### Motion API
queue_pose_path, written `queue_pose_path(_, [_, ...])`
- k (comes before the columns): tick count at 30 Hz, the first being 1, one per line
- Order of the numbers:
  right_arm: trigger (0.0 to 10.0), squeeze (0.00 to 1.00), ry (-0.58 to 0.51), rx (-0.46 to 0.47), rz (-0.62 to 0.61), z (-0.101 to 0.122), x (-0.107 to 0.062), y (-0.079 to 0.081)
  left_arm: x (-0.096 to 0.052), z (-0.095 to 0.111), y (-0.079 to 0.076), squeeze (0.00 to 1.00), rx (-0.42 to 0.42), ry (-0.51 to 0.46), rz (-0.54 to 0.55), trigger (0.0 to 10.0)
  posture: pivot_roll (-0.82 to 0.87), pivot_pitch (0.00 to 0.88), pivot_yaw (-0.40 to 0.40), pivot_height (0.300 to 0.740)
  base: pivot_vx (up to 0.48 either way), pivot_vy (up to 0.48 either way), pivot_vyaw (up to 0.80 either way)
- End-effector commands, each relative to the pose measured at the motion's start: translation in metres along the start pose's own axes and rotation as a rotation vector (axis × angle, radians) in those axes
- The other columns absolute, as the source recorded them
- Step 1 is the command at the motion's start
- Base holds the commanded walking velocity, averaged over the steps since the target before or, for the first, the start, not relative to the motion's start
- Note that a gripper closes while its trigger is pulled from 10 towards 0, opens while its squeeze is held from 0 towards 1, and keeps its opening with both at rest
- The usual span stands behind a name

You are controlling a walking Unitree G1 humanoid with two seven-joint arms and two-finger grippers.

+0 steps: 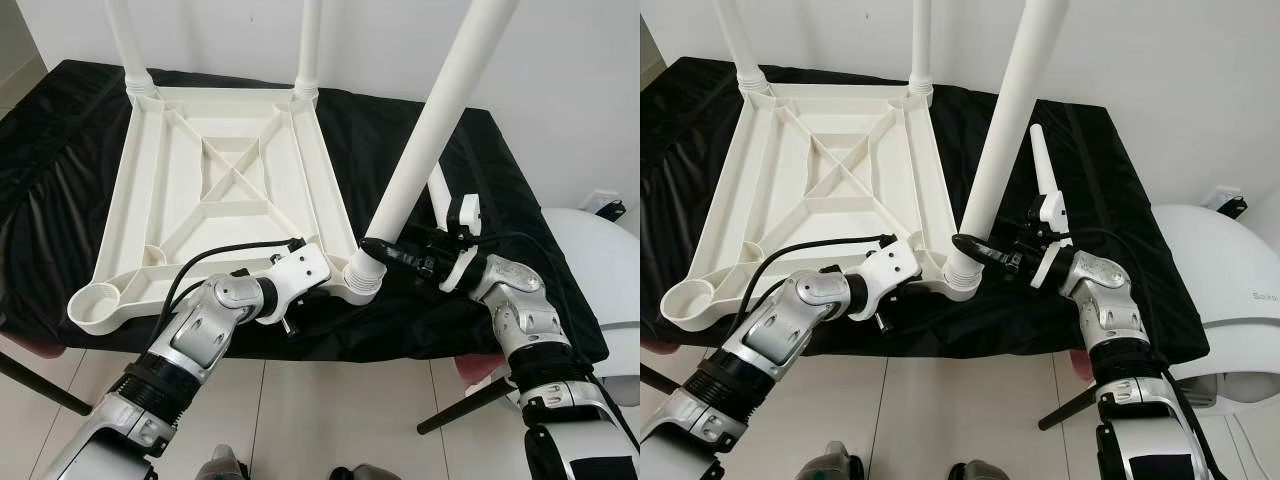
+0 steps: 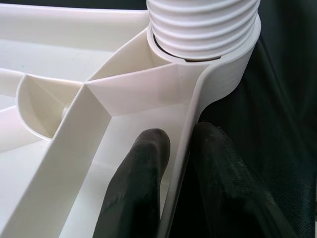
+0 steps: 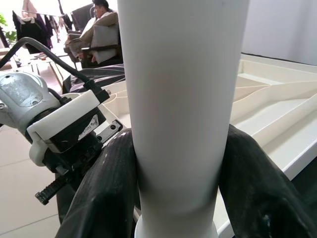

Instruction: Building children table

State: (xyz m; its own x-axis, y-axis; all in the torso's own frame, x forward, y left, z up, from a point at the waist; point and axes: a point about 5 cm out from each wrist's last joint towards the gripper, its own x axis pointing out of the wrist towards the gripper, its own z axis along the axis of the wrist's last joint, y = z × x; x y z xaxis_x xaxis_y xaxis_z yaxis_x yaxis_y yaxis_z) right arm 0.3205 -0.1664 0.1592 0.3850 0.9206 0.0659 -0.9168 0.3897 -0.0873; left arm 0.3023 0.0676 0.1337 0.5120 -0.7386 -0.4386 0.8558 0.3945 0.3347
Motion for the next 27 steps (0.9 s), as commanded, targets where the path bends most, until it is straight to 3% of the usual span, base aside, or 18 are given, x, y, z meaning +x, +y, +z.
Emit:
queue_pose_path(1, [10.0,0.00,0.208,0.164,0.085,-0.050,-0.005,0.022,-0.001,0.022,-0.007,0.00,0.072,-0.076,-0.096,10.0,0.05,0.068,-0.046,0.740,0.000,0.000,0.00])
queue_pose_path(7, [10.0,0.00,0.214,0.184,0.098,-0.052,-0.005,0.021,-0.001,0.023,-0.008,0.00,0.069,-0.079,-0.095,10.0,0.05,0.073,-0.044,0.740,0.000,0.000,0.00])
queue_pose_path(19, [10.0,0.00,0.204,0.129,0.073,-0.055,0.002,0.029,-0.003,0.025,-0.003,0.00,0.041,-0.079,-0.042,10.0,0.06,0.072,-0.051,0.740,0.000,0.000,0.00])
queue_pose_path(27, [10.0,0.00,0.143,0.110,0.001,-0.052,0.000,0.038,-0.005,0.024,0.014,0.00,-0.021,-0.073,0.067,10.0,0.04,0.062,-0.049,0.740,0.000,0.000,0.00])
